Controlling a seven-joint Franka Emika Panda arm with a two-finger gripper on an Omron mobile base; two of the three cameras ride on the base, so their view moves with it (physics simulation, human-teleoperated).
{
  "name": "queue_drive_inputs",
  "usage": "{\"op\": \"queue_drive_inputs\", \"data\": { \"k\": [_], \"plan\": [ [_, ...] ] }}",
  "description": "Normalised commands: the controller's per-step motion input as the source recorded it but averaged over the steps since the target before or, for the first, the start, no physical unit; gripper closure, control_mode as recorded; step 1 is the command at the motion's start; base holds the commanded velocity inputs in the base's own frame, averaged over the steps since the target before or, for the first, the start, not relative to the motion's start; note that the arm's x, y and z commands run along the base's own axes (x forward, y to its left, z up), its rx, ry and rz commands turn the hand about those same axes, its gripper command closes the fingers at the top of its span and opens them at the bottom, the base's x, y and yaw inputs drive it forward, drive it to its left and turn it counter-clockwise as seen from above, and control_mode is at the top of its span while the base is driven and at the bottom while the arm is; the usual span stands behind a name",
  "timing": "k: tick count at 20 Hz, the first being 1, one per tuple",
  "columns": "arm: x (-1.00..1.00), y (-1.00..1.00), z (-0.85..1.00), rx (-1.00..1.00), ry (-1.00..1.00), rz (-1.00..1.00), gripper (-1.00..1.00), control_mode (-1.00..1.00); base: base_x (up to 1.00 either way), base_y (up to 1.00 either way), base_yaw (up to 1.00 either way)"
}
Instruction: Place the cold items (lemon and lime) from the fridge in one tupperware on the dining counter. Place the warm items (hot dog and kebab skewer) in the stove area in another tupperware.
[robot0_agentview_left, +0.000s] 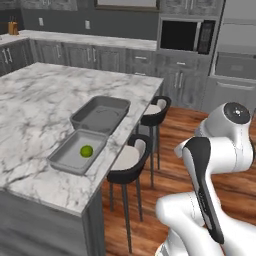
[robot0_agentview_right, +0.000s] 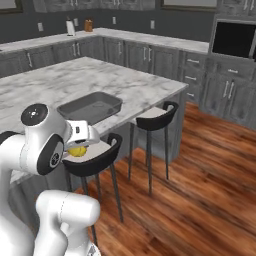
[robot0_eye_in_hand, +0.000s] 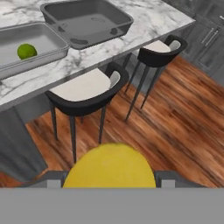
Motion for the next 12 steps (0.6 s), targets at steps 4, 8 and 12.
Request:
{"op": "queue_drive_inputs", "data": {
  "k": [4,8,12],
  "plan": [
    [0.0,0.0,0.0,0.0,0.0,0.0,1.0,1.0,0.13,0.16,0.1],
    [0.0,0.0,0.0,0.0,0.0,0.0,1.0,1.0,0.41,0.27,0.12],
    [0.0,0.0,0.0,0.0,0.0,0.0,1.0,1.0,0.58,0.24,0.19]
  ]
}}
